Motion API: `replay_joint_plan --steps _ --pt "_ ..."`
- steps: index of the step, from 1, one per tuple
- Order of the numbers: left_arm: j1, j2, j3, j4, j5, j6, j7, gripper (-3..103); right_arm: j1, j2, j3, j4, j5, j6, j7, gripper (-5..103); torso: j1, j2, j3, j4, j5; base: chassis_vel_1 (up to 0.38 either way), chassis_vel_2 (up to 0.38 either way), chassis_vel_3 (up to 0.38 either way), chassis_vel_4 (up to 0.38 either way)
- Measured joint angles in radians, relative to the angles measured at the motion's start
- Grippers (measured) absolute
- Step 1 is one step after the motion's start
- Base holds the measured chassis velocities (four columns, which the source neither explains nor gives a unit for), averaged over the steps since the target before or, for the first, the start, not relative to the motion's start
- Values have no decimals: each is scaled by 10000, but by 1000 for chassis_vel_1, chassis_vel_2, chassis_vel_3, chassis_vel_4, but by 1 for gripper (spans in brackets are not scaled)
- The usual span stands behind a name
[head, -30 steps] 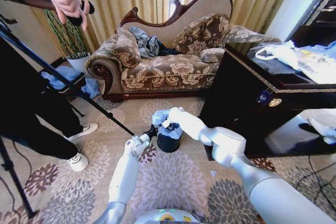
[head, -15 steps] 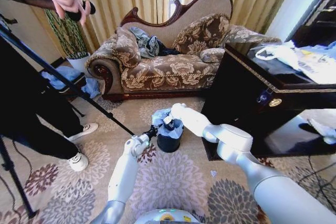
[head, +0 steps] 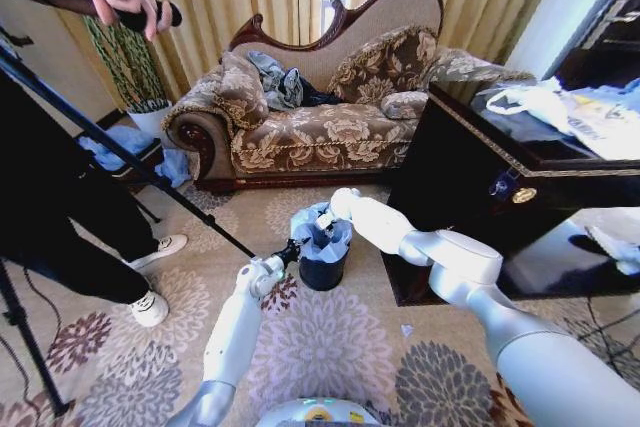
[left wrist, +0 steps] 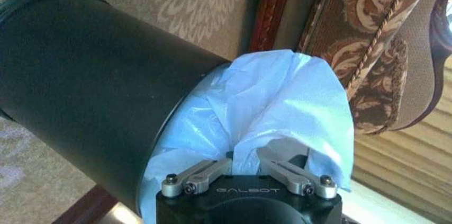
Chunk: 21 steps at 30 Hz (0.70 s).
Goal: Place a garbage bag over the trash bin.
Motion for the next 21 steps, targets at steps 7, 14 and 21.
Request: replay_joint_plan --steps 7,14,21 --pt "-11 65 140 25 136 -4 54 0 79 -334 -52 58 55 2 -259 100 0 0 0 0 1 0 0 0 0" --pt "-82 239 313 106 321 -10 136 0 74 -552 35 -166 -39 34 -221 100 0 0 0 -2 0 0 0 0 0" --pt "-96 839 624 28 706 -10 288 0 1 -435 271 -740 -299 271 211 100 -1 0 0 -1 0 0 0 0 0"
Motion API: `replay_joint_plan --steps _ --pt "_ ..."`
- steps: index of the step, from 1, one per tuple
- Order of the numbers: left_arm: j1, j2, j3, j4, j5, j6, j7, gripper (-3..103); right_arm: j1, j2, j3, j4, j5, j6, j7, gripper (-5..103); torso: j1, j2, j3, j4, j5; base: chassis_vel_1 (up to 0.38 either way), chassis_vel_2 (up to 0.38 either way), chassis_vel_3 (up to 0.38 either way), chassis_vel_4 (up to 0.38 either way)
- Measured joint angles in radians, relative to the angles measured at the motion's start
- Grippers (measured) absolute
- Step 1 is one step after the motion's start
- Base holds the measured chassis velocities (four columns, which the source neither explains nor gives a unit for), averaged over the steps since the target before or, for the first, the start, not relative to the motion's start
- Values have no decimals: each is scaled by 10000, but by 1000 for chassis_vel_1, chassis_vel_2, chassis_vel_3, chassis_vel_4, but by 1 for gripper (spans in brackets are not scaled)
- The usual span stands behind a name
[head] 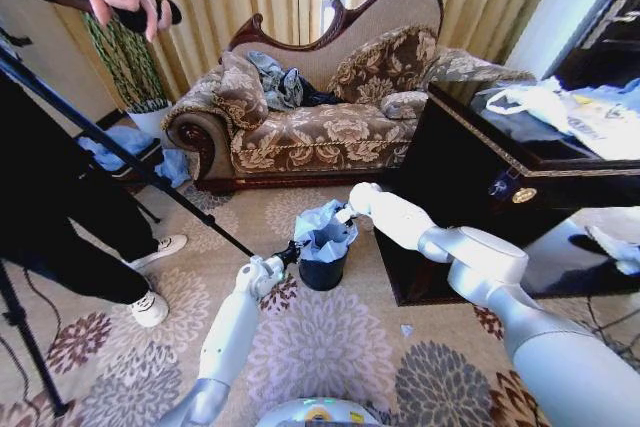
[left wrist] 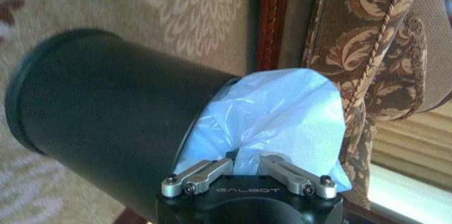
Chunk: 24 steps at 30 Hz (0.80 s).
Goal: Place a garbage bag over the trash bin.
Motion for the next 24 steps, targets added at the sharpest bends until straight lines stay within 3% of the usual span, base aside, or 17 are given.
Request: replay_joint_plan --steps 10,14,18,24 --pt "-109 607 382 -138 881 18 540 0 -163 419 203 -460 -143 54 416 100 0 0 0 3 0 0 0 0 0" --pt "-57 809 662 -321 1538 1 1110 0 -248 423 257 -506 -263 -10 660 100 1 0 0 1 0 0 0 0 0" --pt "4 1057 1114 -366 2707 -183 2066 0 -311 349 373 -440 -447 -134 929 100 0 0 0 0 0 0 0 0 0" --pt "186 1213 1379 -214 3887 -435 2646 0 -433 127 394 -158 -244 -333 1124 100 0 0 0 2 0 0 0 0 0"
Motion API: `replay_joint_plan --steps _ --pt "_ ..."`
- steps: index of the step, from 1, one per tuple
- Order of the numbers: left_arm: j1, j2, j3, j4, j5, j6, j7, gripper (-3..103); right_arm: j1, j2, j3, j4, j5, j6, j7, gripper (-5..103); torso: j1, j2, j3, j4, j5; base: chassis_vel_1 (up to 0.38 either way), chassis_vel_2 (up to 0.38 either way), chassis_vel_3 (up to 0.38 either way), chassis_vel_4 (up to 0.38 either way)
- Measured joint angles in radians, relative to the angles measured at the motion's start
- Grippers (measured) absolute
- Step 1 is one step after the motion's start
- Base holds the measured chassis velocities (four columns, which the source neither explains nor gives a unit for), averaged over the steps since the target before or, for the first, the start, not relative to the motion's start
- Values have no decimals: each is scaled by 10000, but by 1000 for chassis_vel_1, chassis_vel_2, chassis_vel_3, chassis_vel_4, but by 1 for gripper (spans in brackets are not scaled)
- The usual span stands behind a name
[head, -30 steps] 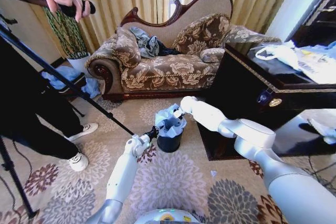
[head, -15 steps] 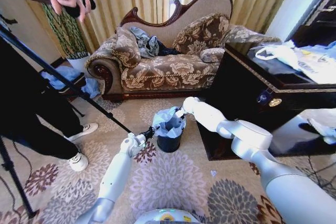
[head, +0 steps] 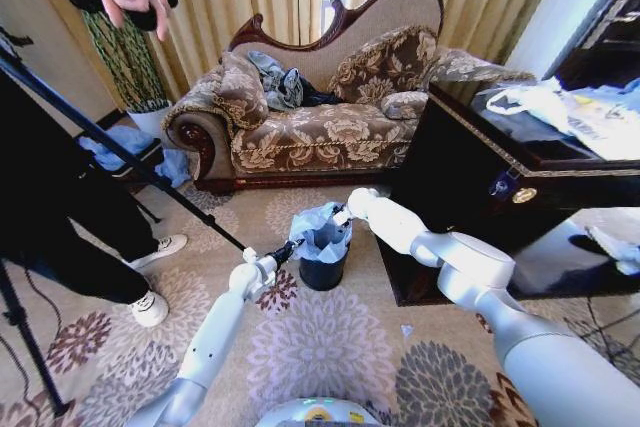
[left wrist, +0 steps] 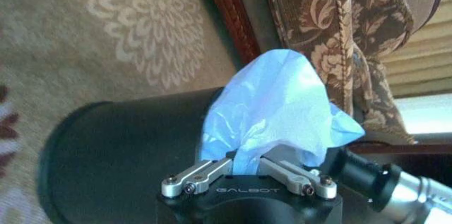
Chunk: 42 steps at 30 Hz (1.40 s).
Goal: Place a garbage bag over the trash bin.
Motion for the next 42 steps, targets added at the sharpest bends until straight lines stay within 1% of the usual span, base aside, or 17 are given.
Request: replay_joint_plan --steps 2,4,7,9,12,13,14,16,17,19,25,29,36,42 --pt "46 12 9 192 456 -132 218 0 -93 -99 29 106 43 -97 152 100 0 0 0 -2 0 0 0 0 0" --pt "63 25 9 246 575 -172 289 0 -110 -119 37 130 46 -120 191 100 1 0 0 -2 0 0 0 0 0" --pt "141 104 28 388 1072 -388 567 0 -199 -190 82 243 23 -184 254 100 0 0 0 0 0 0 0 0 0" --pt "145 112 33 407 1130 -419 599 0 -221 -215 84 285 19 -192 254 100 0 0 0 1 0 0 0 0 0" --pt "148 119 154 513 1443 -531 720 0 -405 -647 33 864 101 -355 167 100 0 0 0 2 2 0 0 0 0" --pt "155 92 206 534 1515 -550 731 0 -478 -856 1 1128 155 -431 143 100 0 0 0 -2 2 0 0 0 0" --pt "155 92 206 534 1515 -550 731 0 -478 -856 1 1128 155 -431 143 100 0 0 0 -2 2 0 0 0 0" --pt "164 -33 309 646 1706 -598 783 0 -646 -1225 -19 1534 198 -513 130 100 0 1 0 -1 3 0 0 0 0" --pt "164 -33 309 646 1706 -598 783 0 -646 -1225 -19 1534 198 -513 130 100 0 1 0 -1 3 0 0 0 0" --pt "150 -125 364 801 1832 -651 839 0 -754 -1487 -32 1717 198 -538 122 100 -1 2 0 0 2 0 0 0 0" --pt "154 -262 309 893 1983 -723 878 0 -844 -1806 -1 2106 380 -578 141 100 1 2 0 -4 2 0 0 0 0" --pt "217 -143 243 759 2158 -839 974 0 -739 -1965 1 2472 458 -572 84 100 0 2 0 2 -1 0 0 0 0" --pt "191 -53 285 830 2524 -1035 1209 0 -650 -2292 -55 3221 599 -660 -116 100 0 2 0 -4 -1 0 0 0 0" --pt "176 -14 377 950 2785 -1162 1375 0 -606 -2578 -73 3547 633 -724 -231 100 1 1 0 0 0 0 0 0 0"
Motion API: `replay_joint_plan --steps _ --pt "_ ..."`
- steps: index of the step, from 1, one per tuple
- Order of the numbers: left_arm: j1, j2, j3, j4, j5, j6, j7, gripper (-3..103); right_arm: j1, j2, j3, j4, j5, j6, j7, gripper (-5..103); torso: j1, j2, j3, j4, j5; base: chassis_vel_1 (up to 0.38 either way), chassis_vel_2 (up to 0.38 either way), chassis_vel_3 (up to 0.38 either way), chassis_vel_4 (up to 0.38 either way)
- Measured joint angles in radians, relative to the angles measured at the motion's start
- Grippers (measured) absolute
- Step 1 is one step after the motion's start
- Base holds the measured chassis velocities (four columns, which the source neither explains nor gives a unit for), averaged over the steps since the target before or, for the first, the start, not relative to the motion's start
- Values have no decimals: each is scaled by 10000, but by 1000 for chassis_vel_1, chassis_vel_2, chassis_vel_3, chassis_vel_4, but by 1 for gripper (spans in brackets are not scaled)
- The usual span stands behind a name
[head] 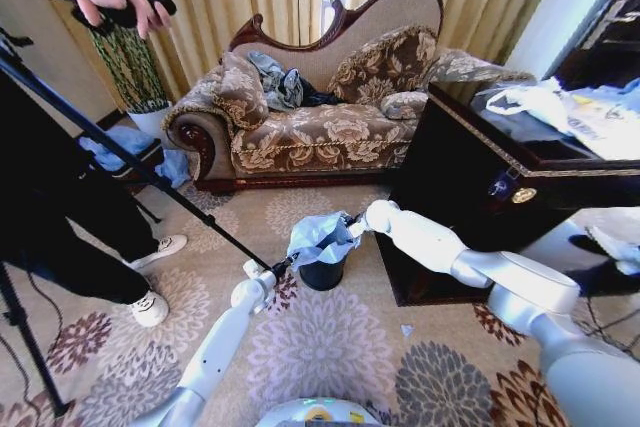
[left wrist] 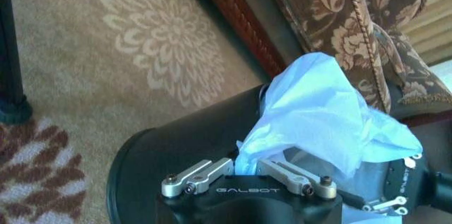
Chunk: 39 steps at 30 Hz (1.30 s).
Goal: Place a garbage bag over the trash bin.
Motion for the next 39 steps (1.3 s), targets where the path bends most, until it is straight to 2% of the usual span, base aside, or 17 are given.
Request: replay_joint_plan --steps 3,7,15,18,19,22,23,27,33,35,39 --pt "8 29 28 7 205 -90 103 0 16 -237 5 362 239 -114 -6 100 0 0 0 -2 0 0 0 0 0" --pt "80 178 62 16 914 -521 301 0 30 -865 0 1465 826 -359 -9 100 -1 0 0 -2 1 0 0 0 0" --pt "232 339 -34 -42 1200 -744 392 0 -84 -1055 1 1935 1088 -386 -130 100 -1 0 0 0 -1 0 0 0 0" --pt "229 338 -33 -17 1255 -803 410 0 -56 -851 -1 1739 980 -353 -332 100 -1 0 -1 -5 0 0 0 0 0" --pt "222 328 -34 10 1281 -825 417 -2 -18 -665 -1 1491 870 -272 -441 100 -1 0 -1 -3 0 0 0 0 0" --pt "127 290 -40 76 1271 -875 440 1 152 163 29 364 649 63 -762 100 0 -3 0 2 0 0 0 0 0" --pt "127 290 -40 76 1271 -875 440 1 152 163 29 364 649 63 -762 100 0 -3 0 2 0 0 0 0 0" --pt "-58 225 -65 128 1084 -864 392 2 521 929 62 -593 662 345 -1321 100 0 -3 1 2 0 0 0 0 0" --pt "-84 286 -97 -36 831 -803 311 2 893 934 -184 -543 898 375 -1990 100 -1 -2 1 -1 -2 0 0 0 0" --pt "-65 367 -85 -139 773 -783 284 2 961 829 -370 -327 1412 112 -2283 100 0 -3 1 -1 1 0 0 0 0" --pt "-76 447 -45 -195 732 -778 284 2 943 661 -519 25 2170 -307 -2382 100 -1 -2 0 0 0 0 0 0 0"
